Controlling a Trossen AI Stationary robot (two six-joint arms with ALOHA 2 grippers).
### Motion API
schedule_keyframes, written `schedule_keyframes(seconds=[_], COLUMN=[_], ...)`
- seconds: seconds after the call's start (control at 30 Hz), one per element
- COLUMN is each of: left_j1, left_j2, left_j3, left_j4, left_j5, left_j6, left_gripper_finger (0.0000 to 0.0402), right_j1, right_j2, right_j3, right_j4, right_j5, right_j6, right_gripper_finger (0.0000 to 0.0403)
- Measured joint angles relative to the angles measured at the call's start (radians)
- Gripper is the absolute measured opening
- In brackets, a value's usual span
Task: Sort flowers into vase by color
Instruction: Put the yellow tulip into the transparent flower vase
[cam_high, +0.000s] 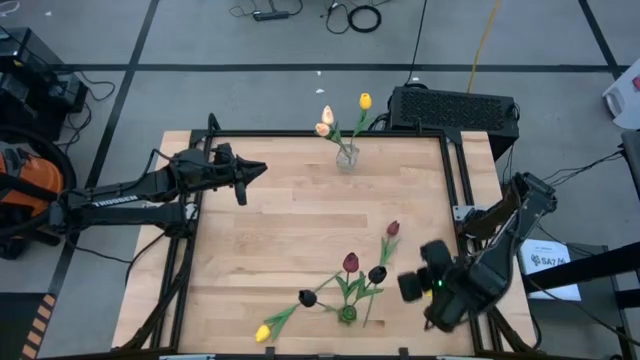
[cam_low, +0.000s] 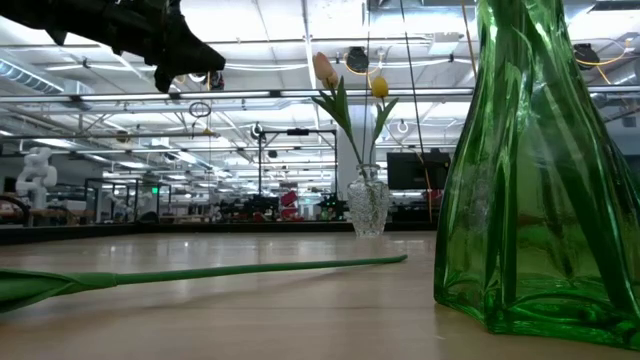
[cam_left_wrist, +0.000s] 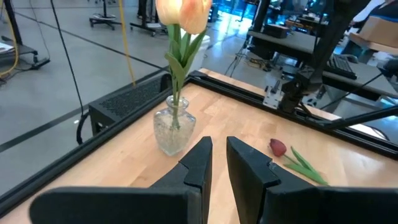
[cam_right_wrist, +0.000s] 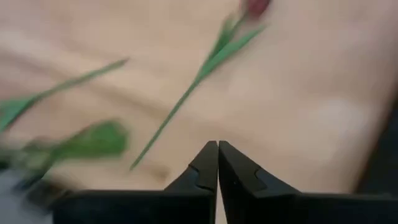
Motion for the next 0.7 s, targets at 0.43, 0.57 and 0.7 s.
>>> schedule_keyframes(seconds=[0.43, 0.57, 0.7], left_j1=[-0.03, -0.076, -0.167], left_j2=[0.0, 0.012, 0.049], left_j3=[0.0, 0.0, 0.0], left_j4=[-0.002, -0.043, -0.175], left_j5=[0.086, 0.015, -0.128], left_j6=[-0.003, -0.116, -0.278], left_gripper_finger=[0.0054, 0.0054, 0.0054], right_j1=[-0.33, -0.462, -0.582], right_j2=[-0.308, -0.547, -0.771], right_j3=[-0.303, -0.538, -0.754], right_j4=[0.023, 0.289, 0.449], right_j5=[0.244, 0.244, 0.126], right_j6=[-0.327, -0.604, -0.806], right_gripper_finger=[0.0, 0.0, 0.0])
